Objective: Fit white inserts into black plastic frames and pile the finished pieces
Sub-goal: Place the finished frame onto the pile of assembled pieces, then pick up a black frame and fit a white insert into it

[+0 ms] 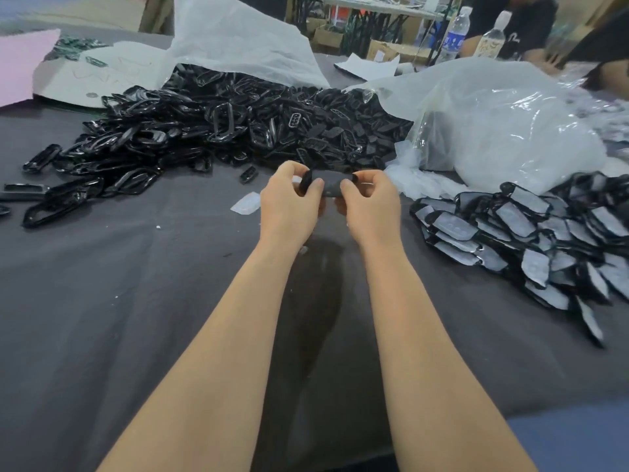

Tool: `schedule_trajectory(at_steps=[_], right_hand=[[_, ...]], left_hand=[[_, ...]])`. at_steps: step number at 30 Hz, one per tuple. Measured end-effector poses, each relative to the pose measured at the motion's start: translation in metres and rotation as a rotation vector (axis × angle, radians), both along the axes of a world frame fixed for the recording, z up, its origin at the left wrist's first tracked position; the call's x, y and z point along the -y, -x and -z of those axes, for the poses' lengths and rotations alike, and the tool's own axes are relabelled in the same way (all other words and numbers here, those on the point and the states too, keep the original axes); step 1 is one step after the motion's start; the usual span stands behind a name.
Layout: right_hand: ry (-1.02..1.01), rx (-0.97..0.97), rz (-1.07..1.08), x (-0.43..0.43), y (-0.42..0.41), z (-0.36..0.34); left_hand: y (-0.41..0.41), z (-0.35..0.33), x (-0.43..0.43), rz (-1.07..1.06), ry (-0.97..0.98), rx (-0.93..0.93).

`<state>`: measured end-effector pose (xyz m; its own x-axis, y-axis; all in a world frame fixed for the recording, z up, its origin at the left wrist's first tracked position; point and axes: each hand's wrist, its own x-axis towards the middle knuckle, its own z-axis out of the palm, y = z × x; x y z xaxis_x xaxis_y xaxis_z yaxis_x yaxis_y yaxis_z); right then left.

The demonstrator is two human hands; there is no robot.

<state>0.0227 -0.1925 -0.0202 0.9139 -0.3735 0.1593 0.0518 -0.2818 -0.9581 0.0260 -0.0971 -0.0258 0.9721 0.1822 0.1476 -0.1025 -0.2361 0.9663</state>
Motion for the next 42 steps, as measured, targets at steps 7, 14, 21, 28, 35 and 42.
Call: schedule_trajectory(at_steps=[7,14,21,28,35,42], right_hand=[[0.114,0.018,0.335,0.085,0.028,-0.005],[0.480,-0.137,0.569,0.130,0.051,0.011],[0.547,-0.119,0.622,0.125,0.049,0.009],[0.471,0.051,0.425,0.077,0.028,-0.011],[0.466,-0.015,-0.087,-0.032,-0.005,-0.014],[0.481,0.012,-0.411,-0.140,-0.021,-0.001]], left_hand=[[0.000,-0.008,0.093,0.177,-0.153,0.007],[0.009,0.003,0.157,0.181,-0.508,-0.050],[0.010,0.007,0.164,0.155,-0.486,0.003],[-0.005,-0.012,0.110,0.035,-0.020,0.064],[-0.019,-0.023,-0.001,-0.241,0.109,0.055],[-0.019,-0.012,-0.111,-0.515,0.153,0.022]])
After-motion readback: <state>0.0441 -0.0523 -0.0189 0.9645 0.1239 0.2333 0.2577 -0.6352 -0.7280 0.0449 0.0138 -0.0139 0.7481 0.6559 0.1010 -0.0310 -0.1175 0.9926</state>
